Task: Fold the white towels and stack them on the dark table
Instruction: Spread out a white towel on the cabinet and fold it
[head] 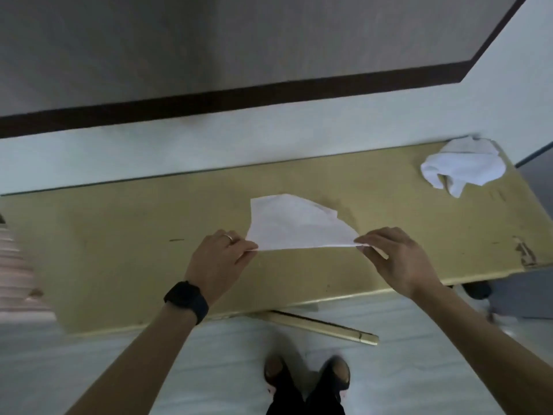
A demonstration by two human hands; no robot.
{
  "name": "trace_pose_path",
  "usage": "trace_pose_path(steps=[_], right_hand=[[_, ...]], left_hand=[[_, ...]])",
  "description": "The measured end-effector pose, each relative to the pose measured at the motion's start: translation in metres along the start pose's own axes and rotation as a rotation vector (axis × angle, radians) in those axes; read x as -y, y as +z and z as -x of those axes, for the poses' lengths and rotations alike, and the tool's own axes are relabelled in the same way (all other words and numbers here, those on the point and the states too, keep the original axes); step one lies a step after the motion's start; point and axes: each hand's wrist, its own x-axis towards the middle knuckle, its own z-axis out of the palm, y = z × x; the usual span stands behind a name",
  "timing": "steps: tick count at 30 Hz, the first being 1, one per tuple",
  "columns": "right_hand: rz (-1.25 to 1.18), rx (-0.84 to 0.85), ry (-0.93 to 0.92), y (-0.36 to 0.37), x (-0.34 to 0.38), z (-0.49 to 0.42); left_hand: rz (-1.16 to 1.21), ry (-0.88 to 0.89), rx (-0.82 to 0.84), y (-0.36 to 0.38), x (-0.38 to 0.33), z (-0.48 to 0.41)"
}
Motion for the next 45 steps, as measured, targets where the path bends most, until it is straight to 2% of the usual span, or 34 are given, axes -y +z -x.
trace_pose_path(steps=[6, 10, 12, 16, 19, 24, 28, 35, 41, 43, 45], right_hand=[[0.011, 0.421, 0.113, 0.042, -0.005, 0.053], [-0.029, 0.539, 0.246, 0.042, 0.0, 0.042], [-0.116, 0.509, 0.328, 0.041, 0.001, 0.029], [-0.317, 0.381, 0.48, 0.044, 0.003, -0.006], [-0.376, 0.266, 0.586, 0.053, 0.0, -0.032], [-0.372, 0.152, 0.713, 0.078, -0.006, -0.062], [-0.318, 0.137, 0.787, 0.093, -0.007, -0.075], [-0.228, 0.144, 0.843, 0.1, -0.011, -0.083], [-0.126, 0.16, 0.813, 0.105, -0.012, -0.088], [-0.073, 0.107, 0.745, 0.108, -0.008, -0.085], [0.015, -0.022, 0.617, 0.11, 0.0, -0.076]], left_hand=[[0.041, -0.056, 0.225, 0.042, -0.005, 0.054], [0.122, -0.236, 0.383, 0.039, -0.007, 0.053], [0.219, -0.32, 0.371, 0.036, -0.004, 0.044], [0.479, -0.551, 0.183, 0.034, 0.009, 0.01], [0.557, -0.638, 0.101, 0.037, 0.021, -0.022], [0.489, -0.658, 0.142, 0.059, 0.037, -0.056], [0.36, -0.633, 0.189, 0.079, 0.046, -0.064], [0.349, -0.666, 0.181, 0.087, 0.048, -0.073], [0.335, -0.674, 0.21, 0.087, 0.047, -0.075], [0.211, -0.628, 0.229, 0.086, 0.044, -0.074], [0.042, -0.496, 0.139, 0.088, 0.039, -0.067]])
